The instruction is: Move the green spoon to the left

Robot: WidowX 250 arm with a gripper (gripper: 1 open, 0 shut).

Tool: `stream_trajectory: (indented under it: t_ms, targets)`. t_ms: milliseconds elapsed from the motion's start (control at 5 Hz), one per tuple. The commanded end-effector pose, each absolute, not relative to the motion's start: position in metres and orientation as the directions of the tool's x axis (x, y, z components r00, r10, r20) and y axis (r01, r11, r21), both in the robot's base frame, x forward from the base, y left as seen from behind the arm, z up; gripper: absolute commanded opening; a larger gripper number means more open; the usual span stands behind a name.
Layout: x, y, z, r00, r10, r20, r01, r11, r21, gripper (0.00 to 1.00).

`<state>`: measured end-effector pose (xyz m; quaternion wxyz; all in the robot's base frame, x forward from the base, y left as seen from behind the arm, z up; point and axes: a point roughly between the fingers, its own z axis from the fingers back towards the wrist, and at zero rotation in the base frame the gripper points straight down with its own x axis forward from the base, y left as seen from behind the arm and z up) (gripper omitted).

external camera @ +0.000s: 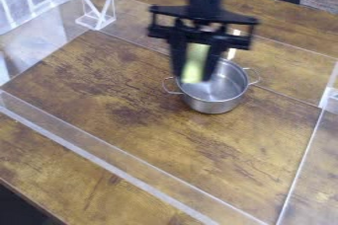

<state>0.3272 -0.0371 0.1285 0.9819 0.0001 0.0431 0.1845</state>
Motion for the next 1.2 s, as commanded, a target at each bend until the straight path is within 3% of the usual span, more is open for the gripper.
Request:
stream_trajectory:
  t_ms: [0, 400, 1000]
  targets:
    - [0.329, 0.007, 0.155, 0.902, 0.431, 0.011, -0.43, 0.901, -0.058, 0.0]
    - [0.329, 0.07, 0.148, 0.892, 0.449, 0.056, -0.442, 0.89, -0.111, 0.0]
    - [0.347, 0.089, 0.152, 0.851, 0.521, 0.068, -0.503, 0.845, -0.18, 0.0]
